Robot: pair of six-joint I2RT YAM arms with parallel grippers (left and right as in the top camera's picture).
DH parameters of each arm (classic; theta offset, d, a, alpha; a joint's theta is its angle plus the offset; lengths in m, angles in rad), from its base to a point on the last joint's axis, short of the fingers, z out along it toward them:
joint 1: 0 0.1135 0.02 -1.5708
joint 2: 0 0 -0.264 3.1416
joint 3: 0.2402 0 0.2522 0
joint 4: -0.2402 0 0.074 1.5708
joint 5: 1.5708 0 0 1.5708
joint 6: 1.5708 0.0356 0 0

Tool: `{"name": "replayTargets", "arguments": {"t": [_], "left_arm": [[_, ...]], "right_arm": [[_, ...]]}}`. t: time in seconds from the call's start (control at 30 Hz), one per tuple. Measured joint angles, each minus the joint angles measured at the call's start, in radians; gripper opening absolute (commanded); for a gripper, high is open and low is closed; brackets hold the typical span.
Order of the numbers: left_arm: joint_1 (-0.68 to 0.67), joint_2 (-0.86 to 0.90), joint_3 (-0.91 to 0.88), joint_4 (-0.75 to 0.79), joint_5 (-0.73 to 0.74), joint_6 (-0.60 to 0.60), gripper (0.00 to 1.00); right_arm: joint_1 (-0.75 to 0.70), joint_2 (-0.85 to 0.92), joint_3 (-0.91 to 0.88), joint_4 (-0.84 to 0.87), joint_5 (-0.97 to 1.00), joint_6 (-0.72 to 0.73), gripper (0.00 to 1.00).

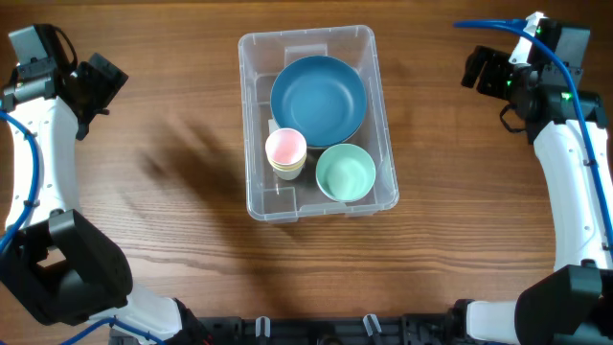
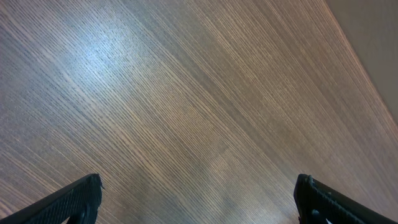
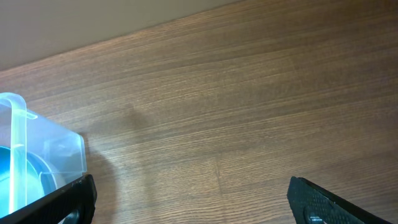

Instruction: Pack container

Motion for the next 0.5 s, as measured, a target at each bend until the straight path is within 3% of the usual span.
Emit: {"name": "replayTargets", "arguments": {"t": [0.5], "left_arm": [[0.0, 0.0, 0.0, 0.0, 0.0, 0.0, 1.0]], "right_arm": [[0.0, 0.0, -0.002, -0.041, 0.023, -0.003, 1.0]]}}
